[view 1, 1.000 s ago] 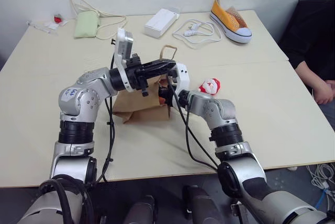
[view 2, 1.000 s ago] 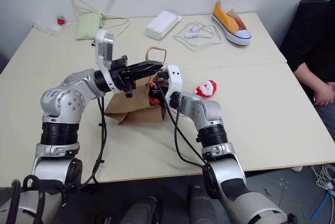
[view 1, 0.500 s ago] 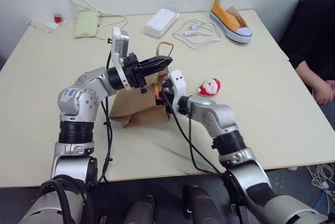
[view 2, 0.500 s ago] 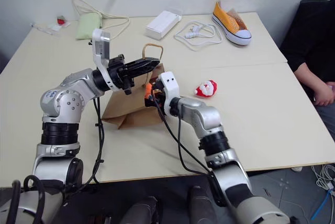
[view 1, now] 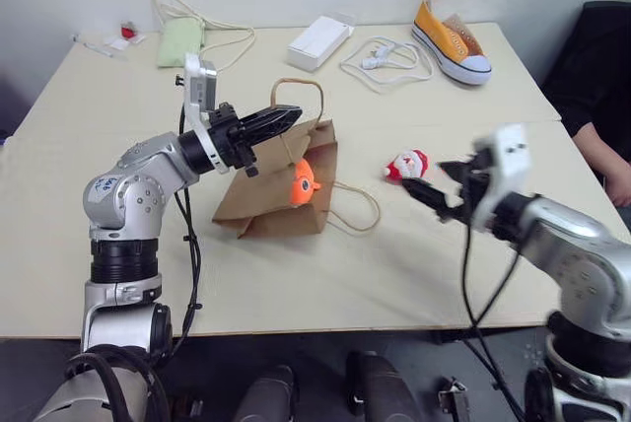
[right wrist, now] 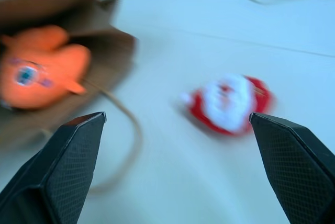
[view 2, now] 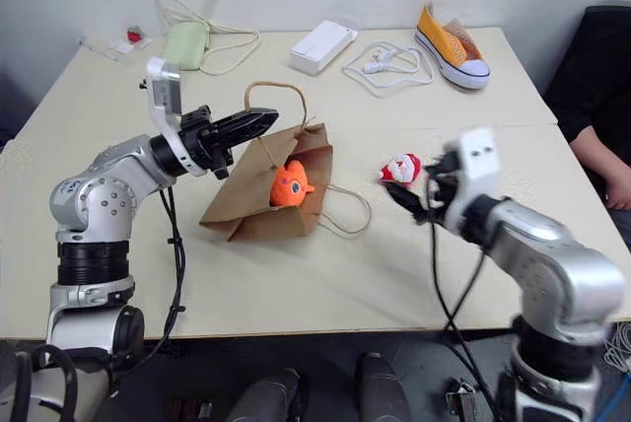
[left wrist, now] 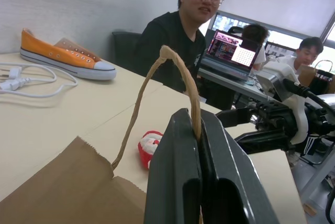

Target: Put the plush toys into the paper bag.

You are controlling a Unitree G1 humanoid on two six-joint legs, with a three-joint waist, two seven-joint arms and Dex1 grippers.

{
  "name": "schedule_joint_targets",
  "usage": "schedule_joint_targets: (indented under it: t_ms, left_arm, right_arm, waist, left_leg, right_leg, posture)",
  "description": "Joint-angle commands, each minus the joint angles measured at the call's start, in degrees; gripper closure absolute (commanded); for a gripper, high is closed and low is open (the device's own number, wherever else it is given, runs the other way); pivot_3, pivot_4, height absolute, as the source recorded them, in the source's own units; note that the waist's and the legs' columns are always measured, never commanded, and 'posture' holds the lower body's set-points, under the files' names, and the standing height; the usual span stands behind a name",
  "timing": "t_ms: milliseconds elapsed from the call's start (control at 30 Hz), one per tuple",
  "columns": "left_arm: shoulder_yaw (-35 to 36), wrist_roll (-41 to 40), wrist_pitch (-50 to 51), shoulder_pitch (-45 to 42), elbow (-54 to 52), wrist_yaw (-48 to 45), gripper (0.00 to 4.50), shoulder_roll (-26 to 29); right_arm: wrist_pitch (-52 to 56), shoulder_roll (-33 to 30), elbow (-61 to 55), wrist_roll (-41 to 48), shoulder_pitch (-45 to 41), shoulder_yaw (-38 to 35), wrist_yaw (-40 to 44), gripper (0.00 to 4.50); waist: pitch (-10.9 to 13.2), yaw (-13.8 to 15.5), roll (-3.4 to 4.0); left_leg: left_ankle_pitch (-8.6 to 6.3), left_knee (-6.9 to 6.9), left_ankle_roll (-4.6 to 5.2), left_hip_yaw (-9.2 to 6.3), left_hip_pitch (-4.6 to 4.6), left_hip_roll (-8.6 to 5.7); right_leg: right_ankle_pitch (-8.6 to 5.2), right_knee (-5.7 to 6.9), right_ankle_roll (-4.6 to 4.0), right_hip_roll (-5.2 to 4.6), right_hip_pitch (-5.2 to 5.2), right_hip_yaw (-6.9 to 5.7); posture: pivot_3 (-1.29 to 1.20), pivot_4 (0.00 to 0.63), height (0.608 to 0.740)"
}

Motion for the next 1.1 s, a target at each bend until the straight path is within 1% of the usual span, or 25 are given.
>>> schedule_joint_targets:
  t_ms: [33, 100, 133, 233, 333, 500, 600, 700, 800, 867, 1000, 1033, 1100]
  left_arm:
    - [0.9, -1.8, 0.4, -0.6, -3.0, 0.2, 4.50, 0.7]
    - [0.8, -1.9, 0.5, -0.8, -3.0, 0.3, 4.50, 0.7]
    - [0.8, -2.0, 0.5, -1.0, -2.9, 0.4, 4.50, 0.7]
    - [0.3, -1.6, 0.1, -1.6, -2.3, 0.0, 4.50, 0.5]
    - [-0.1, -1.1, -0.4, -2.3, -1.3, -0.5, 4.50, 0.6]
    - [-0.6, -0.6, -1.0, -3.1, -0.2, -0.9, 4.50, 0.6]
    - [-0.8, -0.6, -1.2, -2.8, -0.6, -0.8, 4.50, 0.4]
    - [-1.0, -0.6, -1.2, -2.2, -1.5, -0.6, 4.50, 0.2]
    - [-1.0, -0.9, -0.8, -2.0, -2.2, -0.3, 4.50, 0.2]
    - [-0.8, -1.1, -0.5, -1.7, -2.4, -0.1, 4.50, 0.5]
    - [-0.7, -1.3, 0.0, -1.3, -3.0, -0.1, 4.50, 0.9]
    - [-0.7, -1.4, 0.1, -1.3, -3.1, -0.1, 4.50, 1.0]
    - [-0.8, -1.6, 0.4, -1.4, -3.4, -0.2, 4.50, 1.0]
  right_arm:
    - [-2.0, -0.2, -2.5, 0.0, 3.2, -4.0, -1.5, 0.03]
    - [-2.8, 1.1, -1.2, 0.7, 4.0, -3.9, -1.8, 0.03]
    - [-4.0, 1.6, 0.0, 0.4, 3.6, -2.7, -2.0, 0.03]
    - [-9.7, 3.7, 7.6, -3.5, -0.1, 3.4, -3.5, 0.03]
    - [-17.9, 5.8, 19.6, -9.2, -6.7, 10.5, -4.7, 0.03]
    - [-28.9, 9.8, 39.5, -16.6, -17.1, 16.1, -7.6, 0.03]
    - [-34.6, 11.3, 50.0, -20.1, -21.6, 18.7, -8.4, 0.03]
    - [-38.9, 13.0, 57.2, -21.8, -24.0, 19.3, -9.2, 0.65]
    - [-41.0, 13.8, 58.7, -22.8, -24.3, 20.1, -8.4, 1.73]
    - [-40.7, 13.7, 56.3, -22.4, -23.3, 20.3, -7.4, 2.42]
    - [-38.5, 13.2, 48.7, -20.1, -20.1, 20.4, -4.5, 3.51]
    - [-36.3, 13.6, 45.0, -17.9, -19.3, 20.3, -2.9, 3.67]
    - [-30.2, 15.1, 37.4, -12.3, -18.8, 21.2, 1.0, 3.82]
  waist:
    - [0.0, 0.0, -0.01]
    - [0.0, -0.2, 0.00]
    - [0.0, -0.3, 0.00]
    - [0.0, -0.4, 0.00]
    - [0.0, -0.4, 0.00]
    - [0.0, -0.4, 0.00]
    - [0.0, -0.5, 0.00]
    - [0.0, -0.6, 0.00]
    - [0.0, -1.0, 0.00]
    - [0.0, -1.3, 0.01]
    - [0.0, -1.9, 0.01]
    - [0.0, -1.9, 0.01]
    - [0.0, -2.0, 0.01]
  left_leg:
    - [0.00, 0.00, 0.00, 0.02, 0.05, 0.00]
    - [0.00, 0.00, 0.00, 0.06, 0.11, 0.01]
    - [0.00, 0.00, 0.00, 0.07, 0.13, 0.02]
    - [0.01, 0.02, -0.02, 0.10, 0.17, 0.02]
    - [0.03, 0.04, -0.02, 0.14, 0.18, 0.00]
    - [0.04, 0.00, -0.04, 0.11, 0.11, 0.02]
    - [0.04, 0.00, -0.04, 0.08, 0.10, 0.00]
    - [0.04, -0.01, -0.04, 0.07, 0.09, 0.01]
    - [0.04, 0.00, -0.04, 0.07, 0.09, 0.02]
    - [0.04, 0.03, -0.04, 0.06, 0.09, 0.02]
    - [0.04, 0.01, -0.04, 0.02, 0.09, 0.03]
    - [0.04, -0.01, -0.04, 0.02, 0.09, 0.03]
    - [0.04, -0.01, -0.04, 0.02, 0.08, 0.05]
  right_leg:
    - [0.00, -0.01, 0.00, 0.00, 0.04, 0.01]
    - [0.00, 0.03, 0.00, 0.01, 0.05, 0.05]
    - [0.00, 0.04, 0.00, 0.02, 0.05, 0.06]
    - [0.00, 0.09, 0.00, 0.03, 0.05, 0.08]
    - [0.00, 0.08, 0.00, 0.03, 0.03, 0.09]
    - [0.00, 0.12, -0.01, 0.03, -0.03, 0.04]
    - [0.00, 0.06, -0.01, 0.01, -0.01, 0.01]
    - [0.00, 0.05, -0.01, 0.02, -0.02, -0.02]
    - [0.00, 0.06, -0.01, 0.02, -0.01, -0.02]
    - [0.00, 0.06, -0.01, 0.02, 0.01, -0.02]
    - [0.00, 0.07, -0.01, 0.03, 0.00, -0.04]
    - [0.00, 0.07, -0.01, 0.03, -0.01, -0.03]
    - [0.00, 0.08, -0.01, 0.04, -0.02, -0.04]
  posture:
    - [0.00, 0.150, 0.740]
    - [0.00, 0.150, 0.740]
    - [0.00, 0.150, 0.740]
    - [0.00, 0.150, 0.740]
    - [0.00, 0.150, 0.740]
    - [0.00, 0.150, 0.740]
    - [0.00, 0.150, 0.740]
    - [0.00, 0.150, 0.740]
    - [0.00, 0.150, 0.740]
    - [0.00, 0.150, 0.740]
    - [0.00, 0.150, 0.740]
    - [0.00, 0.150, 0.740]
    - [0.00, 0.150, 0.740]
